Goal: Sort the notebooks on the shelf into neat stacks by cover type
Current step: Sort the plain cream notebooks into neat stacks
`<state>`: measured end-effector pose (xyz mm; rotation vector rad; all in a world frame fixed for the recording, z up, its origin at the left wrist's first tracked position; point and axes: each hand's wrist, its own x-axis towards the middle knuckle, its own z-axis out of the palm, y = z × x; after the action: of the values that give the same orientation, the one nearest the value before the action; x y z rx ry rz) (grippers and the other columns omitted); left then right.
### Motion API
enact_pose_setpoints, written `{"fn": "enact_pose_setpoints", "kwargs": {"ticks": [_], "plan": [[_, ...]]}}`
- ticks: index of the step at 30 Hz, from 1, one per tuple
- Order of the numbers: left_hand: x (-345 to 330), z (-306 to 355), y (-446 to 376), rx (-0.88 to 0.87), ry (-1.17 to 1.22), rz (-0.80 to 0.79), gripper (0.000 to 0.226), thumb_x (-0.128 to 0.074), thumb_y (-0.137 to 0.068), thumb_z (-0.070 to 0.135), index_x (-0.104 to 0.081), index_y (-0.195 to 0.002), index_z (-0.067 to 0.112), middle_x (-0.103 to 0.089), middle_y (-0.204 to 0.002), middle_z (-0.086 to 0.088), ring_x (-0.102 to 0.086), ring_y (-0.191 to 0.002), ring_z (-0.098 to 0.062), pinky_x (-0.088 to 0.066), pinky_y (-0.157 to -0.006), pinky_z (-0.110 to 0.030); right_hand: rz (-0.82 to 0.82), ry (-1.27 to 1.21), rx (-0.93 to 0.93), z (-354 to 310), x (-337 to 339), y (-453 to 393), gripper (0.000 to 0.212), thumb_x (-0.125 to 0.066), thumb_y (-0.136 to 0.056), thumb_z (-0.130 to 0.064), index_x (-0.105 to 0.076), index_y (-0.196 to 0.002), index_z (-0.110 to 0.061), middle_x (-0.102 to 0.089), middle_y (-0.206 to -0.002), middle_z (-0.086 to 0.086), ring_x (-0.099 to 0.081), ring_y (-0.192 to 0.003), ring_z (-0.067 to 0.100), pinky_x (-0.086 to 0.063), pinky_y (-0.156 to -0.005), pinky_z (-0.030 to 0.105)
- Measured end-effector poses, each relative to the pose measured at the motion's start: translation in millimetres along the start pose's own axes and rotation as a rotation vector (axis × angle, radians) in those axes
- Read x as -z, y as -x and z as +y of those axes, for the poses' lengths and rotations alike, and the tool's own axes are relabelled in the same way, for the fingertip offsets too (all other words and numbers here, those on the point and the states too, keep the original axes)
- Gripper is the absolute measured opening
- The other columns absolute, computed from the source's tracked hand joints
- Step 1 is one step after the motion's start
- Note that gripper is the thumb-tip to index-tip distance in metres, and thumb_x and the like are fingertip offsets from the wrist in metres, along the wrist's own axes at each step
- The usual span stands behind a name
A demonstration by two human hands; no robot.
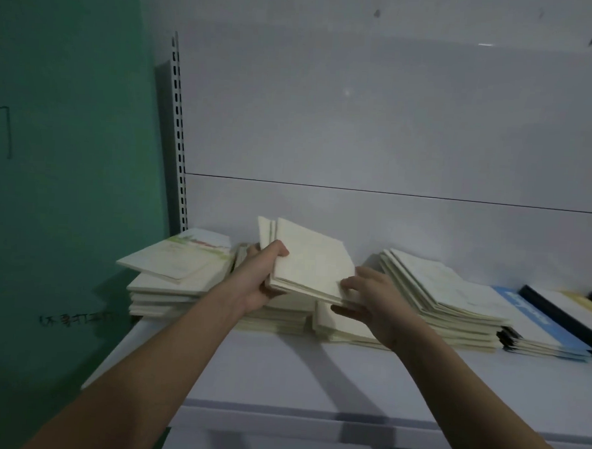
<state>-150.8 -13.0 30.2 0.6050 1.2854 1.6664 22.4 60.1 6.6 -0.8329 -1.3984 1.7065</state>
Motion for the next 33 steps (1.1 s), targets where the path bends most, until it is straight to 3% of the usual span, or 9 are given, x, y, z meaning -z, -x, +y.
{"fn": "enact_pose_setpoints", "kwargs": {"ticks": [6,8,12,17,21,24,27,29,33], "plan": [[-29.8,-16.9,-18.9,-0.074,-0.439,0.007,0.028,-0.059,-0.088,-0.002,-0.058,-0.115,0.002,-0.066,-0.113,-0.014,-0.062,-0.105,-0.027,-0.053,-0.089,-0.038,0.245,0.187,0.115,3.9,32.4,-0.8,0.034,-0.049,-0.084,0.012,-0.060,-0.110,-0.008,-0.066,-0.098,0.004,-0.063,-0.087,0.022,-0.057,-0.066,0.033],[-41.6,-24.4,-18.9,-0.083,-0.547,0.018,0.023,-0.062,-0.085,-0.005,-0.056,-0.105,0.005,-0.065,-0.106,-0.010,-0.061,-0.104,-0.026,-0.051,-0.090,-0.036,0.313,0.263,0.150,3.5,40.7,-1.6,0.041,-0.048,-0.083,0.010,-0.055,-0.117,-0.012,-0.064,-0.099,0.001,-0.060,-0.085,0.015,-0.049,-0.062,0.025],[-67.9,-37.9,-19.9,-0.063,-0.702,-0.021,0.052,-0.054,-0.089,-0.007,-0.040,-0.139,-0.001,-0.048,-0.137,-0.010,-0.049,-0.125,-0.029,-0.040,-0.090,-0.024,0.365,0.384,0.084,10.0,60.3,-13.9,0.048,-0.047,-0.085,0.004,-0.041,-0.131,-0.005,-0.055,-0.111,0.008,-0.057,-0.098,0.026,-0.044,-0.057,0.027],[-87.0,-63.2,-26.0,-0.018,-0.894,-0.055,0.048,-0.042,-0.093,0.001,-0.033,-0.141,-0.002,-0.038,-0.145,-0.019,-0.042,-0.129,-0.032,-0.040,-0.100,-0.031,0.300,0.654,0.066,12.7,72.4,-21.7,0.031,-0.042,-0.082,0.007,-0.046,-0.110,-0.006,-0.052,-0.090,0.003,-0.052,-0.080,0.020,-0.038,-0.052,0.025],[-89.7,-79.8,-27.3,-0.024,-1.126,-0.113,0.059,-0.041,-0.095,0.010,-0.019,-0.150,0.002,-0.007,-0.161,-0.017,-0.019,-0.146,-0.032,-0.028,-0.110,-0.034,0.185,0.944,0.058,22.2,74.9,-35.2,0.045,-0.045,-0.079,0.000,-0.048,-0.124,-0.005,-0.060,-0.111,0.012,-0.057,-0.099,0.028,-0.048,-0.076,0.031],[-84.6,-90.4,-23.3,-0.308,-1.157,-0.058,0.063,-0.041,-0.097,0.010,-0.015,-0.155,0.008,0.006,-0.164,-0.007,0.007,-0.151,-0.020,-0.007,-0.120,-0.031,0.159,1.124,0.029,31.5,72.8,-43.5,0.058,-0.048,-0.086,-0.007,-0.034,-0.142,0.000,-0.050,-0.135,0.019,-0.051,-0.119,0.033,-0.044,-0.094,0.034],[-66.2,-107.6,-3.2,-0.657,-0.993,-0.009,0.047,-0.046,-0.097,0.008,-0.044,-0.143,0.018,-0.026,-0.156,0.006,-0.017,-0.145,-0.007,-0.018,-0.111,-0.014,0.128,1.234,0.101,37.6,67.0,-39.5,0.062,-0.042,-0.099,-0.017,-0.015,-0.151,0.001,-0.035,-0.149,0.022,-0.042,-0.130,0.035,-0.037,-0.100,0.035],[-46.2,-121.7,13.2,-0.788,-0.936,0.012,0.039,-0.050,-0.095,0.005,-0.056,-0.130,0.022,-0.042,-0.141,0.010,-0.035,-0.132,-0.002,-0.029,-0.101,-0.006,0.144,1.190,0.241,50.5,65.9,-29.0,0.057,-0.038,-0.102,-0.022,-0.018,-0.152,-0.003,-0.032,-0.152,0.017,-0.039,-0.134,0.034,-0.035,-0.104,0.037],[-4.4,-145.4,23.0,-0.752,-0.834,0.113,0.029,-0.059,-0.090,0.001,-0.062,-0.108,0.024,-0.056,-0.113,0.011,-0.057,-0.104,-0.010,-0.049,-0.089,-0.025,0.362,0.986,0.480,89.9,66.0,8.0,0.048,-0.045,-0.101,-0.023,-0.038,-0.145,-0.006,-0.040,-0.148,0.012,-0.035,-0.136,0.029,-0.029,-0.114,0.040]]}}
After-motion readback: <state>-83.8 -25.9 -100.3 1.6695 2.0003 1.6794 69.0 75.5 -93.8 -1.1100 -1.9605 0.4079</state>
